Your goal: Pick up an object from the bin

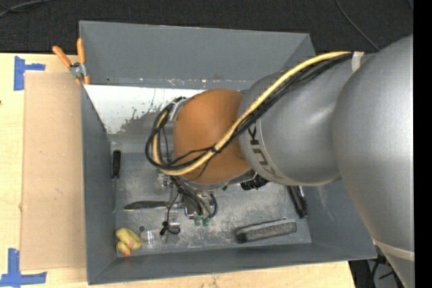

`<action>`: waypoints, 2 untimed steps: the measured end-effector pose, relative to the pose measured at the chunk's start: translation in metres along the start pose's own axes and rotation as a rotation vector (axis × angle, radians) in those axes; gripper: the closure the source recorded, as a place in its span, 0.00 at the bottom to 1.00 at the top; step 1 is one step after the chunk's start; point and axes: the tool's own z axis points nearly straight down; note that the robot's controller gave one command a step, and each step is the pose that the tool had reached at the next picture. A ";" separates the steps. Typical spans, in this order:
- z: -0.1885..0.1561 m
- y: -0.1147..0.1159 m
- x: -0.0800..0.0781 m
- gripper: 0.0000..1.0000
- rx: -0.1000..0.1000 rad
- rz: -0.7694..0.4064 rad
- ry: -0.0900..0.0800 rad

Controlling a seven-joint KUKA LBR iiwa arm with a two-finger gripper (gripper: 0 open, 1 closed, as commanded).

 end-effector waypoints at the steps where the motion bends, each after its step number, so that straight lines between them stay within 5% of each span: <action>1: -0.002 -0.001 -0.002 0.00 -0.001 0.004 -0.006; 2: 0.074 -0.048 -0.039 0.00 -0.001 0.143 -0.002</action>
Offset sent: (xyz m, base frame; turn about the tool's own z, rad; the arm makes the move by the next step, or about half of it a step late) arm 0.0380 -0.0486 -0.0739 0.1461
